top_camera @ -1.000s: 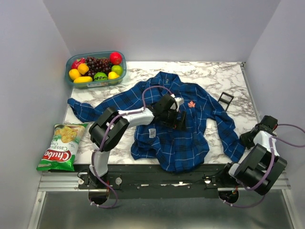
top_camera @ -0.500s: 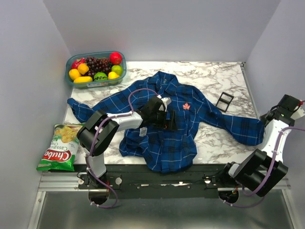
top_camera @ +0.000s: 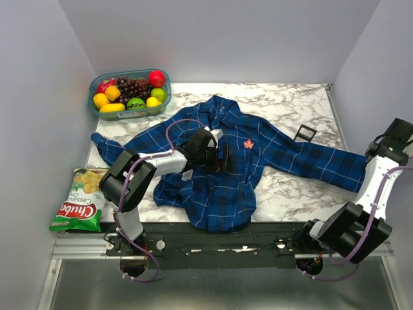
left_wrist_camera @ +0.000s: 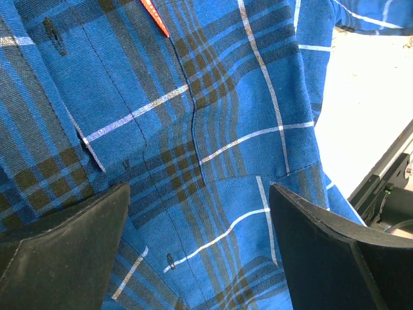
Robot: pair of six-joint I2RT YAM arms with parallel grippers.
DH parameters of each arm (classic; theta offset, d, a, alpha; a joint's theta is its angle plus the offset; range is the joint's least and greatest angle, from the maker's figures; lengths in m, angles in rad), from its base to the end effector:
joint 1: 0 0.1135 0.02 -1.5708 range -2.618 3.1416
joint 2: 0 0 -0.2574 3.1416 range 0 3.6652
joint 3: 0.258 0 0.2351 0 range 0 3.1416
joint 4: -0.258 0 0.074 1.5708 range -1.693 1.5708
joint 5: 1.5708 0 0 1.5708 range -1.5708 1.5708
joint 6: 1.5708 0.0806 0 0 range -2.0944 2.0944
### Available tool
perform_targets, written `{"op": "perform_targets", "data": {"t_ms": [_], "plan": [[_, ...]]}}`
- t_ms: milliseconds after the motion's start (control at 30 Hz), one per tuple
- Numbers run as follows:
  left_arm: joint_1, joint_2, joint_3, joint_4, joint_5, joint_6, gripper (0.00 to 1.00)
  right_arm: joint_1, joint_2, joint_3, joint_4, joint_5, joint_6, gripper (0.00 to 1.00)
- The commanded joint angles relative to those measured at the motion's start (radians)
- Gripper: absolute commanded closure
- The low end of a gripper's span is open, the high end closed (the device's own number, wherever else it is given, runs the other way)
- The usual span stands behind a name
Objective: Pin the brooch onto the clothing
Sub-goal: Smooth out the clothing with brooches at the center of the board.
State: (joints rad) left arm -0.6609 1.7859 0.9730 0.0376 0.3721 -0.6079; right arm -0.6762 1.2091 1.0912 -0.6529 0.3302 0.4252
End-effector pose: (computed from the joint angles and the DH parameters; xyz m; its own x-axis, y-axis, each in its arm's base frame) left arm 0.2830 -0.2572 0.1368 -0.8972 0.0237 -0.4409 0.3221 0.7182 -0.6168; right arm 0.1938 -0.1890 0.2824 -0.1760 0.6415 -0.7467 0.9287 0.3596 0.0901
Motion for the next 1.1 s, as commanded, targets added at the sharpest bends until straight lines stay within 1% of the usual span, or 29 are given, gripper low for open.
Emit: {"op": "perform_targets", "data": {"t_ms": [0, 67, 133, 200, 233, 300, 333, 367, 400, 467, 500, 567, 633, 667, 700, 733, 767, 800, 833, 867, 900, 967, 1000, 1067], "plan": [[0.012, -0.006, -0.033, -0.108, -0.078, 0.026, 0.01, -0.006, 0.027, 0.035, -0.022, 0.089, -0.022, 0.99], [0.003, -0.025, -0.025, -0.108, -0.081, 0.043, 0.01, -0.006, 0.029, 0.032, -0.022, 0.081, -0.025, 0.98], [-0.008, -0.054, 0.001, -0.128, -0.084, 0.069, 0.01, -0.006, 0.024, 0.024, -0.021, 0.057, -0.028, 0.94], [-0.031, -0.080, 0.056, -0.157, -0.101, 0.129, 0.01, -0.006, 0.011, 0.015, -0.014, -0.005, -0.042, 0.63], [-0.040, -0.115, 0.078, -0.198, -0.119, 0.149, 0.01, -0.006, -0.011, 0.003, -0.011, -0.035, -0.045, 0.49], [-0.057, -0.154, 0.134, -0.237, -0.169, 0.204, 0.01, 0.004, -0.048, -0.022, 0.013, -0.129, -0.051, 0.04], [-0.055, -0.196, 0.148, -0.267, -0.185, 0.218, 0.01, 0.013, -0.090, -0.033, 0.018, -0.144, -0.049, 0.00], [-0.055, -0.219, 0.164, -0.281, -0.194, 0.227, 0.01, 0.021, -0.115, -0.063, 0.033, -0.158, -0.045, 0.00], [-0.055, -0.241, 0.180, -0.292, -0.212, 0.238, 0.01, 0.045, -0.140, -0.080, 0.047, -0.208, -0.048, 0.00], [-0.057, -0.313, 0.191, -0.317, -0.220, 0.269, 0.01, 0.084, -0.218, -0.126, 0.071, -0.229, -0.045, 0.05], [-0.055, -0.338, 0.190, -0.324, -0.223, 0.280, 0.01, 0.130, -0.245, -0.138, 0.073, -0.232, -0.036, 0.06], [-0.054, -0.413, 0.176, -0.347, -0.225, 0.303, 0.01, 0.176, -0.287, -0.166, 0.068, -0.249, -0.019, 0.06], [-0.040, -0.485, 0.126, -0.370, -0.236, 0.307, 0.01, 0.272, -0.342, -0.215, 0.061, -0.267, 0.015, 0.08], [-0.033, -0.508, 0.098, -0.373, -0.242, 0.278, 0.01, 0.320, -0.362, -0.232, 0.067, -0.263, 0.026, 0.08], [-0.014, -0.532, 0.043, -0.381, -0.252, 0.255, 0.01, 0.431, -0.388, -0.272, 0.070, -0.238, 0.053, 0.09], [0.007, -0.577, 0.012, -0.396, -0.259, 0.220, 0.01, 0.488, -0.396, -0.286, 0.070, -0.228, 0.070, 0.09], [0.062, -0.598, -0.023, -0.403, -0.257, 0.158, 0.01, 0.544, -0.399, -0.300, 0.070, -0.223, 0.089, 0.10], [0.093, -0.621, -0.089, -0.410, -0.254, 0.120, 0.01, 0.661, -0.396, -0.310, 0.070, -0.211, 0.125, 0.11], [0.122, -0.670, -0.121, -0.435, -0.251, 0.096, 0.01, 0.729, -0.381, -0.321, 0.067, -0.197, 0.145, 0.11], [0.174, -0.696, -0.150, -0.450, -0.248, 0.076, 0.01, 0.804, -0.372, -0.323, 0.058, -0.177, 0.168, 0.11], [0.193, -0.724, -0.202, -0.465, -0.252, 0.045, 0.01, 0.964, -0.356, -0.321, 0.053, -0.119, 0.209, 0.11], [0.224, -0.802, -0.240, -0.514, -0.266, 0.024, 0.01, 1.125, -0.286, -0.298, 0.027, -0.067, 0.256, 0.11], [0.247, -0.825, -0.269, -0.524, -0.274, 0.008, 0.01, 1.243, -0.257, -0.292, 0.022, -0.060, 0.298, 0.09], [0.268, -0.875, -0.290, -0.559, -0.279, -0.004, 0.01, 1.334, -0.182, -0.297, 0.027, -0.074, 0.352, 0.07]]}}
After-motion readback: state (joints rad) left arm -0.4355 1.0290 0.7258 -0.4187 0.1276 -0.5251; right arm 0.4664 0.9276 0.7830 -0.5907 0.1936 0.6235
